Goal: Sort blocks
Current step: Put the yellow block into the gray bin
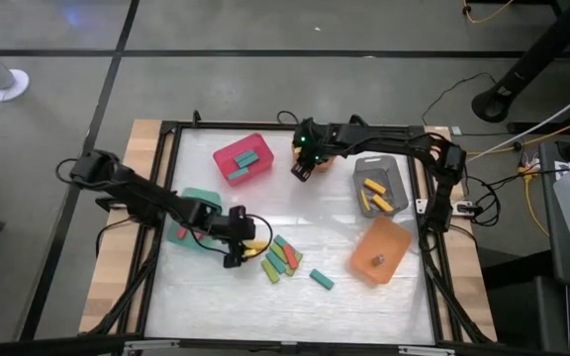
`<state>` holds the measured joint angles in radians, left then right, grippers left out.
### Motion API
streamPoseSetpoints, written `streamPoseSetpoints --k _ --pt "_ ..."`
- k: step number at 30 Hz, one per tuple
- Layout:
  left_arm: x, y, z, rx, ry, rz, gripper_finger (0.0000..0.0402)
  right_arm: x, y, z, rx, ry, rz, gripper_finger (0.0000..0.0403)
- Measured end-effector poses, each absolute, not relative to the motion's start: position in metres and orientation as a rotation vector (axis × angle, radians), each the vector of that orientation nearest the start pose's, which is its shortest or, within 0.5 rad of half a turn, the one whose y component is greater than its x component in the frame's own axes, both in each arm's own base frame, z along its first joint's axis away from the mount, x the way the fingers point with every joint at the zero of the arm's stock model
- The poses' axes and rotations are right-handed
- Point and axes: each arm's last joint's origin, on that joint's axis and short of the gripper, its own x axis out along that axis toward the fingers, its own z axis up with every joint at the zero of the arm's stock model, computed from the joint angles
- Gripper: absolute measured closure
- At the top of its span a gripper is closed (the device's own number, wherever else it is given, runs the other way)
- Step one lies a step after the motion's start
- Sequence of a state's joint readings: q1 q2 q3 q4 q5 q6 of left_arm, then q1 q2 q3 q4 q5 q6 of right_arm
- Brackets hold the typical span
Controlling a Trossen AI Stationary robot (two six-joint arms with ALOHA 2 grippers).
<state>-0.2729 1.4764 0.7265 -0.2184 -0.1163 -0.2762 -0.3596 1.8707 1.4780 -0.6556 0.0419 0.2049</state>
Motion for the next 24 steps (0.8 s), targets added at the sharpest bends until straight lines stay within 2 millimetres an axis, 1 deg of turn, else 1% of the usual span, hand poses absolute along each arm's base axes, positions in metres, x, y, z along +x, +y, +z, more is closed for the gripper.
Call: streamPoseSetpoints --k 6,8,12,14,18,19,24 --pt "0.265 -0.071 0.138 -0.036 1.051 0.028 0.0221 0.376 -0.117 0.240 0.294 0.992 -0.446 0.0252" --pt "0.267 -0.072 0.131 -0.027 1.075 0.034 0.0221 0.376 -0.109 0.244 0.271 0.992 -0.447 0.0252" --pt "0.269 -0.073 0.122 -0.018 1.102 0.045 0.0226 0.376 -0.093 0.256 0.236 0.957 -0.434 0.0252" --pt "0.269 -0.073 0.121 -0.015 1.103 0.043 0.0244 0.373 -0.085 0.266 0.233 0.933 -0.419 0.0252" --pt "0.271 -0.071 0.125 -0.034 1.066 0.041 0.0311 0.363 -0.066 0.289 0.251 0.879 -0.394 0.0252" --pt "0.273 -0.070 0.126 -0.044 1.047 0.040 0.0320 0.359 -0.062 0.296 0.256 0.872 -0.387 0.0252" --pt "0.280 -0.063 0.135 -0.082 0.980 0.044 0.0320 0.338 -0.032 0.328 0.299 0.809 -0.342 0.0252"
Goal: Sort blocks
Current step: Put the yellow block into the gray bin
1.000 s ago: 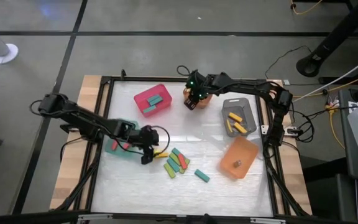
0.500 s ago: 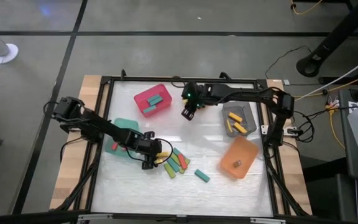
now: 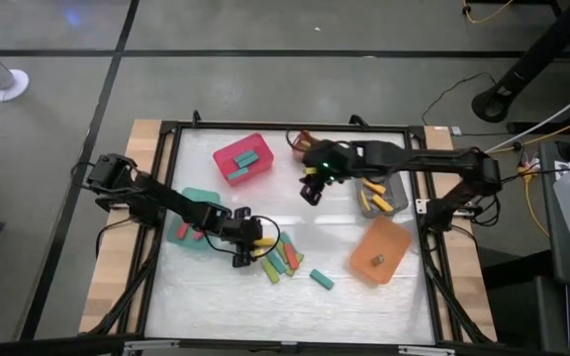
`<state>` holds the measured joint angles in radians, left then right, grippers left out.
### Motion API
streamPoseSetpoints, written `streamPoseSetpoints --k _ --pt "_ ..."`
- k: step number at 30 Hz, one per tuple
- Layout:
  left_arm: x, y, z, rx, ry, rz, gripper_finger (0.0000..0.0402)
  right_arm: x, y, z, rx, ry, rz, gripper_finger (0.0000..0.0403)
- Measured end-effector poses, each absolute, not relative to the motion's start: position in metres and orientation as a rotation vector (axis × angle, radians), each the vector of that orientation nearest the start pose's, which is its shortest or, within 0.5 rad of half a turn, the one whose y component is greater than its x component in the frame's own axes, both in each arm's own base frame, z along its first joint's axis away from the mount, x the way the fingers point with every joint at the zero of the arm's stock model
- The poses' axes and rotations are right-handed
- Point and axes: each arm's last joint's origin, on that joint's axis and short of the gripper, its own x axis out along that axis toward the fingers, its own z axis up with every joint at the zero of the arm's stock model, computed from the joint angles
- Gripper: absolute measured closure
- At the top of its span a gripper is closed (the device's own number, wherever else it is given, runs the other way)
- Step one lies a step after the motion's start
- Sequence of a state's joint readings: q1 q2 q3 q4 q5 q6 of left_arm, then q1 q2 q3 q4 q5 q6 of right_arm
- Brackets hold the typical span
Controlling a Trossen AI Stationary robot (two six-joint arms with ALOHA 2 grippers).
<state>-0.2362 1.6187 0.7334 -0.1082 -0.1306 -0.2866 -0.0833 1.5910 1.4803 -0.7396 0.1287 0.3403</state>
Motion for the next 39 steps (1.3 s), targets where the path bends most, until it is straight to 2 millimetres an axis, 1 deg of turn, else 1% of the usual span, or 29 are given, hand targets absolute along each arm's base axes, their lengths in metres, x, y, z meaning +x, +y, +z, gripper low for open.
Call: streamPoseSetpoints --k 3,5,7,11,13,16,19,22,26,30,33,35,39 --pt "0.289 -0.058 0.149 -0.101 0.903 0.010 0.0320 0.328 -0.013 0.342 0.303 0.769 -0.292 0.0252" --pt "0.297 -0.054 0.157 -0.101 0.843 -0.010 0.0320 0.323 0.000 0.349 0.293 0.752 -0.254 0.0252" --pt "0.306 -0.049 0.166 -0.096 0.741 -0.014 0.0320 0.319 0.012 0.353 0.276 0.741 -0.227 0.0252" --pt "0.327 -0.032 0.186 -0.097 0.455 0.002 0.0320 0.316 0.033 0.353 0.248 0.751 -0.173 0.0252" --pt "0.336 -0.022 0.191 -0.105 0.320 0.026 0.0320 0.314 0.043 0.352 0.234 0.775 -0.144 0.0252" --pt "0.351 -0.004 0.193 -0.134 0.191 0.073 0.0320 0.309 0.057 0.350 0.248 0.814 -0.115 0.0252" --pt "0.373 0.012 0.192 -0.156 0.169 0.116 0.0320 0.305 0.067 0.348 0.285 0.840 -0.113 0.0252" --pt "0.401 0.027 0.190 -0.138 0.159 0.119 0.0320 0.299 0.075 0.349 0.307 0.862 -0.110 0.0252" --pt "0.442 0.045 0.193 -0.128 0.105 0.110 0.0320 0.296 0.081 0.348 0.361 0.877 -0.125 0.0252" --pt "0.481 0.061 0.188 -0.138 0.108 0.080 0.0320 0.292 0.088 0.350 0.421 0.875 -0.123 0.0252" --pt "0.507 0.067 0.186 -0.139 0.092 0.057 0.0320 0.287 0.097 0.348 0.475 0.929 -0.103 0.0252" --pt "0.522 0.068 0.183 -0.139 0.082 0.044 0.0313 0.283 0.102 0.346 0.523 0.966 -0.104 0.0252" --pt "0.544 0.069 0.171 -0.138 0.065 0.036 0.0297 0.275 0.112 0.344 0.579 1.026 -0.127 0.0252"
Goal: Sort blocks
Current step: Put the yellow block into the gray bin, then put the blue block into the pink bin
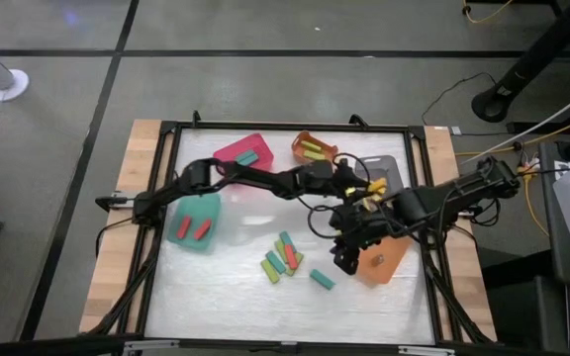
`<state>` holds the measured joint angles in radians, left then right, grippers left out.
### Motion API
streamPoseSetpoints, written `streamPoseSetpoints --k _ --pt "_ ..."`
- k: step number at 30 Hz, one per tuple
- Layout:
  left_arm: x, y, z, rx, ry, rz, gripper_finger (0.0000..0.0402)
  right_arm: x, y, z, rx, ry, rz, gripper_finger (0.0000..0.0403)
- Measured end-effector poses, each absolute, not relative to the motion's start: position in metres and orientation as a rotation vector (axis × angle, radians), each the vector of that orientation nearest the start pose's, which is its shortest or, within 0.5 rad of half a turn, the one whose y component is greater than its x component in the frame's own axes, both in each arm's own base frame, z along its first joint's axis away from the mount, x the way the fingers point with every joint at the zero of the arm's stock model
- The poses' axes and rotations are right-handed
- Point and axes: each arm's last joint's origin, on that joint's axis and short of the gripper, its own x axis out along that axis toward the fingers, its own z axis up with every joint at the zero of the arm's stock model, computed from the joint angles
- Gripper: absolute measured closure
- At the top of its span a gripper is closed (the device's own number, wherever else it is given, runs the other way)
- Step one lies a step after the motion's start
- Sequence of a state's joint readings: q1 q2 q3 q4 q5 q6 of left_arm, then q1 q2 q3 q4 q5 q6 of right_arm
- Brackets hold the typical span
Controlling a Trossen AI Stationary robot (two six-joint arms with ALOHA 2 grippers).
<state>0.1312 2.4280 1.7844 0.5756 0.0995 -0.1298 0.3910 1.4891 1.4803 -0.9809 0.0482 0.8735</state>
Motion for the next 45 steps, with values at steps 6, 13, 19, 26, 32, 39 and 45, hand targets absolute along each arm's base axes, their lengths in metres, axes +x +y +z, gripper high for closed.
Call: streamPoseSetpoints --k 6,13,19,26,32,39,45 --pt "0.554 0.070 0.148 -0.142 0.097 0.040 0.0290 0.270 0.121 0.343 0.616 1.045 -0.137 0.0252" --pt "0.552 0.072 0.137 -0.250 0.205 0.080 0.0288 0.270 0.120 0.343 0.609 1.044 -0.149 0.0252" --pt "0.550 0.079 0.136 -0.325 0.231 0.104 0.0286 0.270 0.121 0.343 0.608 1.045 -0.149 0.0252" --pt "0.549 0.086 0.135 -0.342 0.240 0.121 0.0235 0.270 0.121 0.343 0.611 1.049 -0.144 0.0252" --pt "0.546 0.085 0.145 -0.370 0.277 0.113 0.0198 0.270 0.121 0.343 0.611 1.049 -0.143 0.0252" --pt "0.512 0.098 0.200 -0.133 0.559 0.102 0.0204 0.270 0.121 0.341 0.641 1.052 -0.164 0.0252" --pt "0.465 0.101 0.249 -0.022 0.808 0.060 0.0207 0.280 0.130 0.327 0.635 1.094 -0.185 0.0252"
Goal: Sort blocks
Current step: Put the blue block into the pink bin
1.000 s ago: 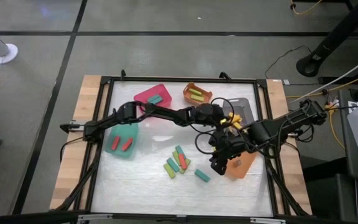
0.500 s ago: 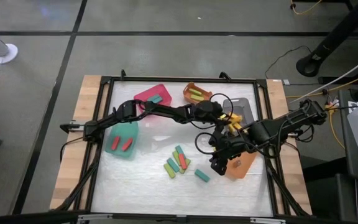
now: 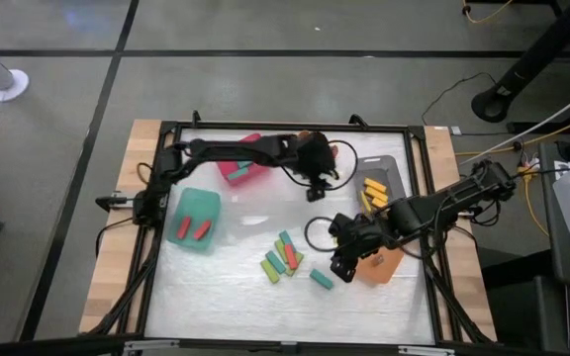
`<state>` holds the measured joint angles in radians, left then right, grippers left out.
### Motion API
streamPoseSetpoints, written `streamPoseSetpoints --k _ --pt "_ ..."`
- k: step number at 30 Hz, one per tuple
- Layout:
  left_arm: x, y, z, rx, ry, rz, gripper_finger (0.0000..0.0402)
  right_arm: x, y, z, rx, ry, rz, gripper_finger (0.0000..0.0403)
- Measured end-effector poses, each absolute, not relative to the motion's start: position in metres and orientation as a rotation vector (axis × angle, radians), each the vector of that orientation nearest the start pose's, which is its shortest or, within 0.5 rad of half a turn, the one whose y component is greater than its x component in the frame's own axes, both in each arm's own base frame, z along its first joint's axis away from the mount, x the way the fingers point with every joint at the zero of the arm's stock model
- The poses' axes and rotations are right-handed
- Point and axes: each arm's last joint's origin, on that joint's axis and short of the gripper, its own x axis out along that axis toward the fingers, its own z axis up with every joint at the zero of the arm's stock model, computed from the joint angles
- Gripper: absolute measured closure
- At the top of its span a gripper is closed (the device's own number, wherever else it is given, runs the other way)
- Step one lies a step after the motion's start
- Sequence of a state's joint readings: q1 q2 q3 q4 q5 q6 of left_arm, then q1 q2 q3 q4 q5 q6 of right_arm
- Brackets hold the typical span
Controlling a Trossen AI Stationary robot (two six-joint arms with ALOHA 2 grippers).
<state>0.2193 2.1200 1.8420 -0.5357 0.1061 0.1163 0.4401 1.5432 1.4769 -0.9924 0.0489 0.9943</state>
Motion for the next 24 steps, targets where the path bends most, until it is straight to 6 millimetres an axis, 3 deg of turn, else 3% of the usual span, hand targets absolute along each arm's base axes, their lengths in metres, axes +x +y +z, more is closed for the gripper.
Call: streamPoseSetpoints --k 10,17,24 --pt "0.416 0.091 0.301 -0.032 0.937 0.043 0.0208 0.301 0.167 0.274 0.527 1.249 -0.198 0.0252" --pt "0.381 0.083 0.345 -0.001 0.909 0.033 0.0208 0.313 0.192 0.233 0.422 1.324 -0.177 0.0252" --pt "0.338 0.075 0.390 0.006 0.847 0.046 0.0208 0.326 0.202 0.195 0.380 1.377 -0.206 0.0252"
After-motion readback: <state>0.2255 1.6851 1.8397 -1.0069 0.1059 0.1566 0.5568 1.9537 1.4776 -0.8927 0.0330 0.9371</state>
